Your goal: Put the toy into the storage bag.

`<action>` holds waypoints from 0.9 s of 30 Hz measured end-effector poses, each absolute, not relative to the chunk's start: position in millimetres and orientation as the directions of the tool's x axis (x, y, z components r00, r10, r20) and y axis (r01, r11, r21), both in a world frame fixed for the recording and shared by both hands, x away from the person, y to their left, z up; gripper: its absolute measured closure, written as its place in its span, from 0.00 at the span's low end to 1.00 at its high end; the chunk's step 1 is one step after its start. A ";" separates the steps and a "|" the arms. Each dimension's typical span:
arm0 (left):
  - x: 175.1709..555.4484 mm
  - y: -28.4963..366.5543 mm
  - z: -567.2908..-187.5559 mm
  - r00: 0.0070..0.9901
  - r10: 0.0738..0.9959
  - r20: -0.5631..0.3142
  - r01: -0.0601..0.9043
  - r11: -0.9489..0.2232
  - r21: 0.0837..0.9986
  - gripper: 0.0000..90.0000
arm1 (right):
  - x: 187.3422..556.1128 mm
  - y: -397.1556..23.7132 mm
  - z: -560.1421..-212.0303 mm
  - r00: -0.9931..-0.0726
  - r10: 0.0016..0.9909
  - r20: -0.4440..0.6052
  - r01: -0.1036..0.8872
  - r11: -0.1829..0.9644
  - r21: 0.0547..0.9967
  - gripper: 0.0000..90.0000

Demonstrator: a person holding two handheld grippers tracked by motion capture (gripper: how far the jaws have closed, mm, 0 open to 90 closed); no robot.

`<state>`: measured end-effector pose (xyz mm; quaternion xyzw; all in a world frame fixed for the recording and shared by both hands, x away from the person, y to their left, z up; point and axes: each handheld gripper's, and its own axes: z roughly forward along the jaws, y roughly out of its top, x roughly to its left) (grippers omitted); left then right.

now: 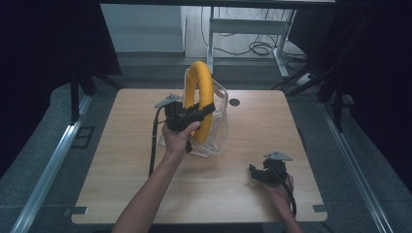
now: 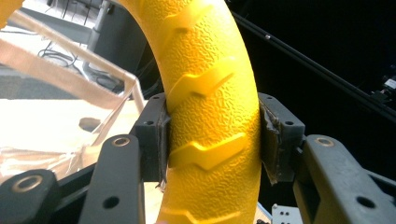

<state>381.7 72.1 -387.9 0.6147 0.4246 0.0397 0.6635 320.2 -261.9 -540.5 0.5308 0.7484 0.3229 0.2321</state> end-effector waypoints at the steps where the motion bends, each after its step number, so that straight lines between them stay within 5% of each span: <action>1: 382.1 72.7 -391.7 0.634 0.575 -0.517 0.474 0.239 0.847 0.57 | 320.1 -261.9 -540.4 -0.328 0.945 -0.004 0.645 0.227 0.730 0.22; 20: 380.6 73.1 -406.5 0.613 0.586 -0.529 0.492 0.241 0.837 0.56 | 320.1 -261.9 -540.4 -0.329 0.944 -0.005 0.645 0.228 0.729 0.22; 27: 377.0 78.2 -400.2 0.613 0.586 -0.529 0.475 0.261 0.840 0.47 | 320.1 -261.9 -540.4 -0.329 0.944 -0.004 0.645 0.228 0.730 0.22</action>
